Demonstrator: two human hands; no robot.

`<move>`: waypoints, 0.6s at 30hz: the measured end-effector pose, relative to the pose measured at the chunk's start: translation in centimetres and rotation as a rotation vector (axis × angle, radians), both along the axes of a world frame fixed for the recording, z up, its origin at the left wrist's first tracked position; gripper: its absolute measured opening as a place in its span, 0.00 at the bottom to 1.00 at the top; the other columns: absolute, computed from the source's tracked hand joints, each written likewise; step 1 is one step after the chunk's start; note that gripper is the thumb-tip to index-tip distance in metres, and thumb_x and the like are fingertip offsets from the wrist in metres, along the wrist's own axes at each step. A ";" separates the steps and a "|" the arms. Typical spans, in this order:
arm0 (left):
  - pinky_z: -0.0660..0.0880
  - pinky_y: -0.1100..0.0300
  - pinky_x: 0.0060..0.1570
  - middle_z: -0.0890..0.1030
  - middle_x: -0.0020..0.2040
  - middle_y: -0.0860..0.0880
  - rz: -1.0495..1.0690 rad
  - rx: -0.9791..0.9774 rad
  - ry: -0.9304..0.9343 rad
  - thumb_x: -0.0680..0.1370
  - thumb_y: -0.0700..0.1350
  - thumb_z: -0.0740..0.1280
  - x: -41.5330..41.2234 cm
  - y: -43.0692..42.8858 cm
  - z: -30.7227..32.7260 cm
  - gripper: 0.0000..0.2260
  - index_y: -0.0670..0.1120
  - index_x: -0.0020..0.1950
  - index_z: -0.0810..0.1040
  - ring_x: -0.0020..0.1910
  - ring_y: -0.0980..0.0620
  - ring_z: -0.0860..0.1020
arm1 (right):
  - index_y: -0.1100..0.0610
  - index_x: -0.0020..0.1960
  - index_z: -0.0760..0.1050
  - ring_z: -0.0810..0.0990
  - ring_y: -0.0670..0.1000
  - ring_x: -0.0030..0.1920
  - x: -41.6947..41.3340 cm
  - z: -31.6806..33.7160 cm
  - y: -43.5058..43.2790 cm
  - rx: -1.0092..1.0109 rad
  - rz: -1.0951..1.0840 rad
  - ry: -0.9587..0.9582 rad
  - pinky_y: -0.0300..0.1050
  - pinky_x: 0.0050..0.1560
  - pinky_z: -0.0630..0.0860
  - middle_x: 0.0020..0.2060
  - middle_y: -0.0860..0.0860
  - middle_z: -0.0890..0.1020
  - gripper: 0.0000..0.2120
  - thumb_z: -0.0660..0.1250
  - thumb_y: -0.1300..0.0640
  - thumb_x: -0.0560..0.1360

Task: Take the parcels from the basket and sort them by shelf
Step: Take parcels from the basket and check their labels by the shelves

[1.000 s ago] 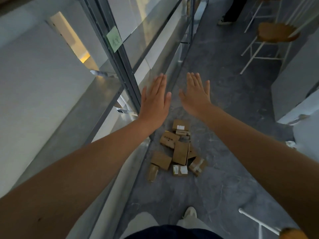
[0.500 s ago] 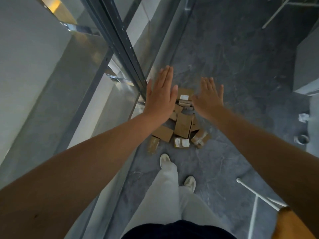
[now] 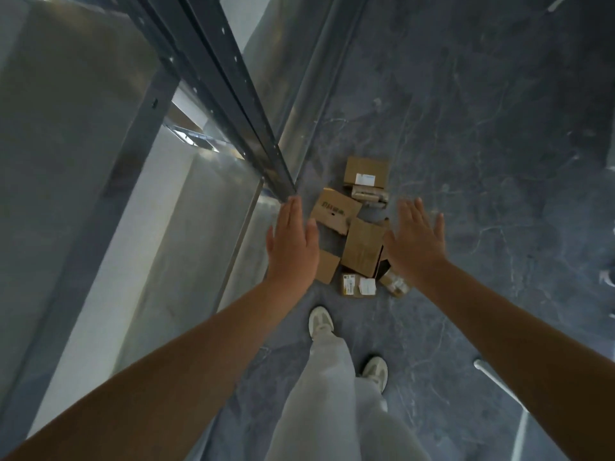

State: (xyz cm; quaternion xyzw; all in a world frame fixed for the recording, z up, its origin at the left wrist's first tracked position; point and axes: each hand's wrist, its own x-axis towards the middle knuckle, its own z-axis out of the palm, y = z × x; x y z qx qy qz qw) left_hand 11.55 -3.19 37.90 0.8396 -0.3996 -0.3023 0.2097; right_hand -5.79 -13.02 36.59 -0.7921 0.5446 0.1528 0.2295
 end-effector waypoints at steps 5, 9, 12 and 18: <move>0.53 0.49 0.77 0.57 0.80 0.46 0.332 0.164 0.200 0.85 0.46 0.51 2.6 2.0 -9.6 0.23 0.43 0.80 0.53 0.78 0.48 0.56 | 0.59 0.80 0.45 0.42 0.51 0.79 3.3 -7.7 -0.2 0.051 0.099 0.027 0.59 0.77 0.38 0.80 0.53 0.49 0.30 0.51 0.52 0.82; 0.56 0.50 0.76 0.60 0.78 0.45 0.468 0.206 0.253 0.85 0.45 0.52 3.3 5.1 -17.3 0.23 0.43 0.79 0.56 0.77 0.47 0.60 | 0.59 0.80 0.46 0.43 0.51 0.79 6.3 -15.5 1.1 0.098 0.172 0.021 0.59 0.77 0.41 0.80 0.53 0.50 0.30 0.51 0.51 0.82; 0.58 0.51 0.75 0.62 0.77 0.44 0.578 0.241 0.274 0.84 0.44 0.53 2.9 7.8 -23.3 0.23 0.43 0.79 0.58 0.75 0.45 0.62 | 0.58 0.80 0.44 0.42 0.51 0.79 7.9 -22.0 3.5 0.191 0.247 -0.006 0.57 0.78 0.42 0.80 0.53 0.48 0.30 0.51 0.52 0.83; 0.58 0.53 0.74 0.59 0.79 0.45 0.804 0.360 0.342 0.84 0.45 0.52 1.9 12.4 -35.3 0.23 0.44 0.79 0.56 0.76 0.46 0.61 | 0.60 0.80 0.44 0.52 0.56 0.78 10.3 -34.3 8.8 0.371 0.331 -0.037 0.55 0.76 0.54 0.79 0.56 0.51 0.30 0.53 0.52 0.83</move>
